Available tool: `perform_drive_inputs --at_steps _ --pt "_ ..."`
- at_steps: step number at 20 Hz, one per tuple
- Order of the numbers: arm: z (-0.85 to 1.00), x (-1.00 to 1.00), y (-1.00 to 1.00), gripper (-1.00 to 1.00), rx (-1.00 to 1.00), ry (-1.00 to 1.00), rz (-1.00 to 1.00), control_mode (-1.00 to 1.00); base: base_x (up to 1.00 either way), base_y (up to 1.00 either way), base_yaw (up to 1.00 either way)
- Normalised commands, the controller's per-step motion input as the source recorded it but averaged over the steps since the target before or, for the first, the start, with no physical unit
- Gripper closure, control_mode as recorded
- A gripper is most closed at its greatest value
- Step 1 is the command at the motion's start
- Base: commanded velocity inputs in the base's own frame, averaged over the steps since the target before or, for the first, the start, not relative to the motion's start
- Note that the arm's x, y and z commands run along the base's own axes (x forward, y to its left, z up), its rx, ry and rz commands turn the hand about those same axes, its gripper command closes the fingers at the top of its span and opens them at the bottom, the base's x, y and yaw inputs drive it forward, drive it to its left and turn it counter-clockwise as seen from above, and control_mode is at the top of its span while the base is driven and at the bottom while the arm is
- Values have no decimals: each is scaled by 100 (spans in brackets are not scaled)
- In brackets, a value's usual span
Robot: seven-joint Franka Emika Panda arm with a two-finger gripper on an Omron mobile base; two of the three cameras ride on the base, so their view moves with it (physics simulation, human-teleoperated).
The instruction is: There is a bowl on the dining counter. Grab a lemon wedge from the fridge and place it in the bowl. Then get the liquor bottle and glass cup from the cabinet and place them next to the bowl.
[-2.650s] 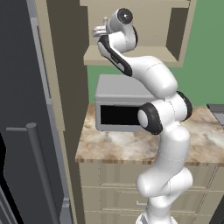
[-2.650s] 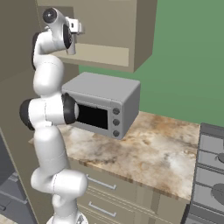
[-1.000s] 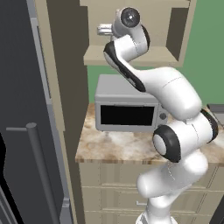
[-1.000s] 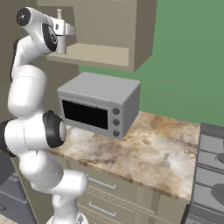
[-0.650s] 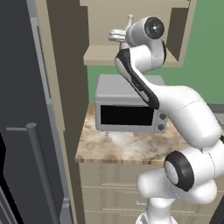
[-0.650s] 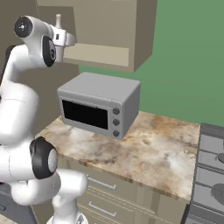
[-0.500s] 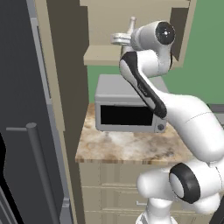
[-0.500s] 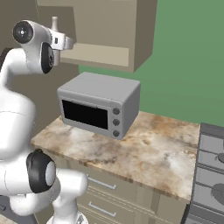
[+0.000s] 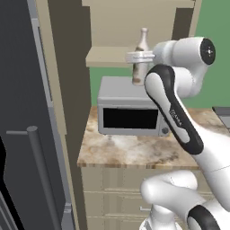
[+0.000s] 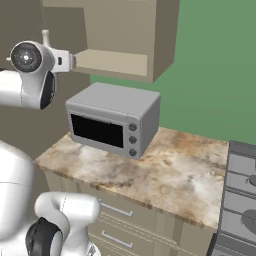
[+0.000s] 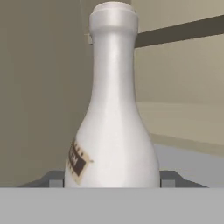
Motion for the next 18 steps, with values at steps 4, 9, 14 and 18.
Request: perform_drive_inputs --at_steps 4,9,14,18 --pt "-31 -48 0 100 -16 3 3 -100 0 0 0" --pt "-15 -17 0 100 -7 0 0 100 -36 0 0" --pt "0 0 0 100 0 0 0 100 -100 0 41" --pt "0 0 0 100 0 0 0 100 -100 2 78"
